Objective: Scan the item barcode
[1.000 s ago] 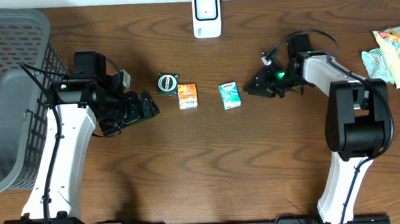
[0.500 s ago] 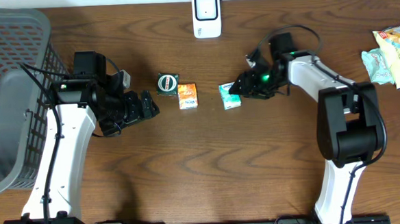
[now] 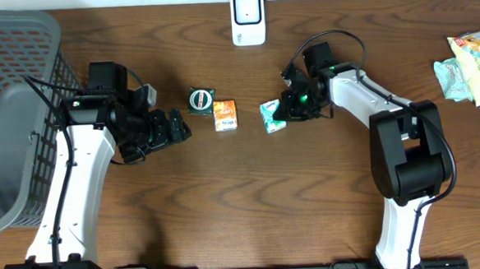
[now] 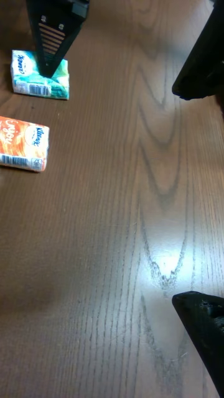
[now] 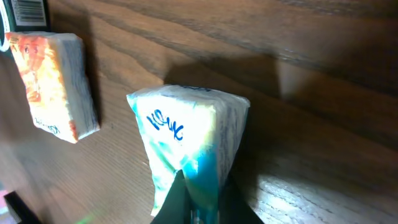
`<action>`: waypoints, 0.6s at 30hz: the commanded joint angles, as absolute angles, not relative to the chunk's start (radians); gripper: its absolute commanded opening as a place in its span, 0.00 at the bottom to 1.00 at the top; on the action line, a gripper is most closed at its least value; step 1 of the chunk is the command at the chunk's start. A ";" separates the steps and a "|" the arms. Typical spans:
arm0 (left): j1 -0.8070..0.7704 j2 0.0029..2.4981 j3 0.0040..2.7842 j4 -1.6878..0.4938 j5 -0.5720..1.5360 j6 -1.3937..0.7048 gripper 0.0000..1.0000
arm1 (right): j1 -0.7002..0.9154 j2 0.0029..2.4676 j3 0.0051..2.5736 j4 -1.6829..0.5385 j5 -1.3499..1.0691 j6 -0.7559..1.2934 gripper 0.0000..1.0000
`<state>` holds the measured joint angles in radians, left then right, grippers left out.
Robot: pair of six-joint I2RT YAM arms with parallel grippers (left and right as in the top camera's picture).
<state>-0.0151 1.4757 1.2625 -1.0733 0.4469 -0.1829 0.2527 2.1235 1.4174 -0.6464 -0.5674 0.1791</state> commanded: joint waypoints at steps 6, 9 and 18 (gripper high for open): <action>-0.017 1.483 1.261 -1.076 0.452 -0.169 0.98 | 0.244 2.111 1.414 -0.634 -0.751 0.186 0.01; -0.017 1.483 1.261 -1.076 0.452 -0.169 0.98 | 0.207 2.098 1.414 -0.616 -0.868 0.186 0.01; -0.017 1.483 1.261 -1.076 0.452 -0.169 0.98 | 0.072 2.080 1.414 -0.567 -1.318 0.050 0.01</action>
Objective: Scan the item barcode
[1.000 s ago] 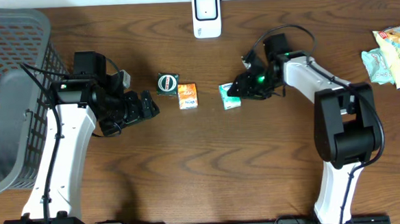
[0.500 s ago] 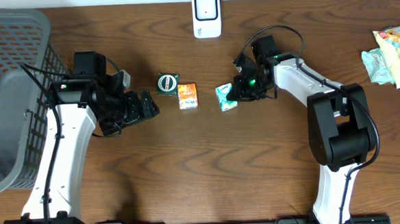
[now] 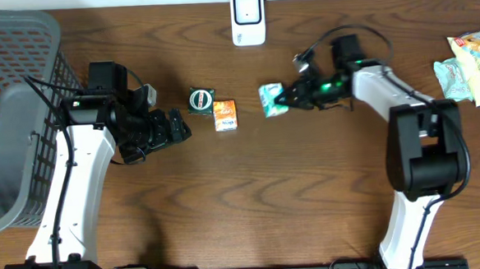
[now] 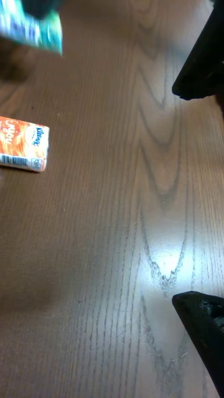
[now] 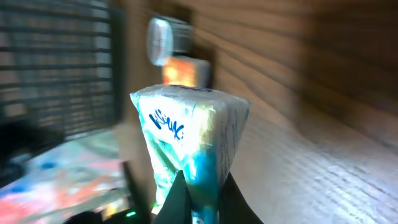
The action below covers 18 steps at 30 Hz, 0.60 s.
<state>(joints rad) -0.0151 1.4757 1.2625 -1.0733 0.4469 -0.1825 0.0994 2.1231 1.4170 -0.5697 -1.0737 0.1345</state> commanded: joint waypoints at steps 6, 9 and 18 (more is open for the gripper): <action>-0.017 1.483 1.261 -1.076 0.452 -0.169 0.98 | 0.036 2.080 1.413 -0.566 -1.522 -0.076 0.01; -0.017 1.483 1.261 -1.076 0.452 -0.169 0.98 | 0.038 2.080 1.414 -0.558 -1.562 -0.112 0.01; -0.017 1.483 1.261 -1.076 0.452 -0.169 0.98 | 0.068 2.080 1.413 -0.541 -1.562 -0.122 0.01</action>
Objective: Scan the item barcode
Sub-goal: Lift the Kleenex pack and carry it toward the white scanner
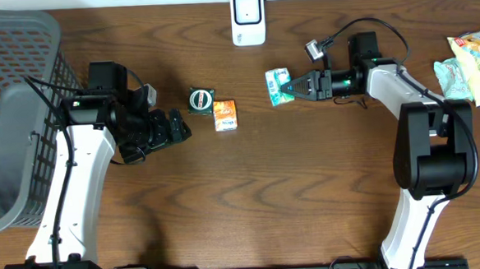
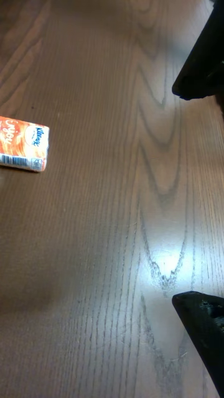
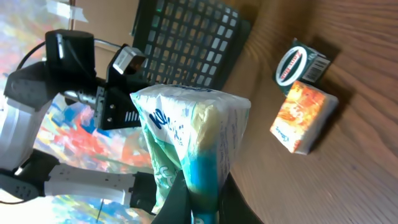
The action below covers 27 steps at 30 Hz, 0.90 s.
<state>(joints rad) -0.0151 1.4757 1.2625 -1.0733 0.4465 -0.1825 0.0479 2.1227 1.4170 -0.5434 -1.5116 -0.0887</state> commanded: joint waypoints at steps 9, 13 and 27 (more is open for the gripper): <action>-0.017 1.483 1.261 -1.076 0.452 -0.169 0.98 | 0.117 2.080 1.413 -0.541 -1.562 -0.152 0.01; -0.017 1.483 1.261 -1.076 0.452 -0.169 0.98 | 0.125 2.080 1.413 -0.538 -1.562 -0.155 0.01; -0.017 1.483 1.261 -1.076 0.452 -0.169 0.98 | 0.125 2.080 1.413 -0.530 -1.562 -0.155 0.01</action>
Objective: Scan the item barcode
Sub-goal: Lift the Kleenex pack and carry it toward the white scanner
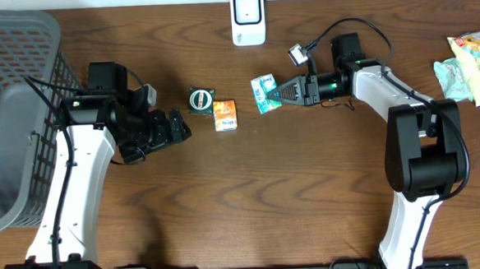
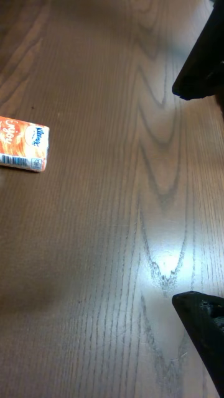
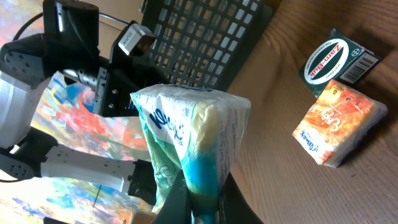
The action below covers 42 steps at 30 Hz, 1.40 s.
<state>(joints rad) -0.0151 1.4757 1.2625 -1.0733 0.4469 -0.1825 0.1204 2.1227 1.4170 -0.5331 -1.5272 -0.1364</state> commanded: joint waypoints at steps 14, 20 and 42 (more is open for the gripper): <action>-0.017 1.483 1.261 -1.076 0.452 -0.169 0.98 | 0.125 2.080 1.413 -0.530 -1.550 -0.155 0.01; -0.017 1.483 1.261 -1.076 0.452 -0.169 0.98 | 0.125 2.080 1.413 -0.530 -1.536 -0.155 0.01; -0.017 1.483 1.261 -1.076 0.452 -0.169 0.98 | 0.185 2.079 1.431 -0.587 -0.586 -0.020 0.01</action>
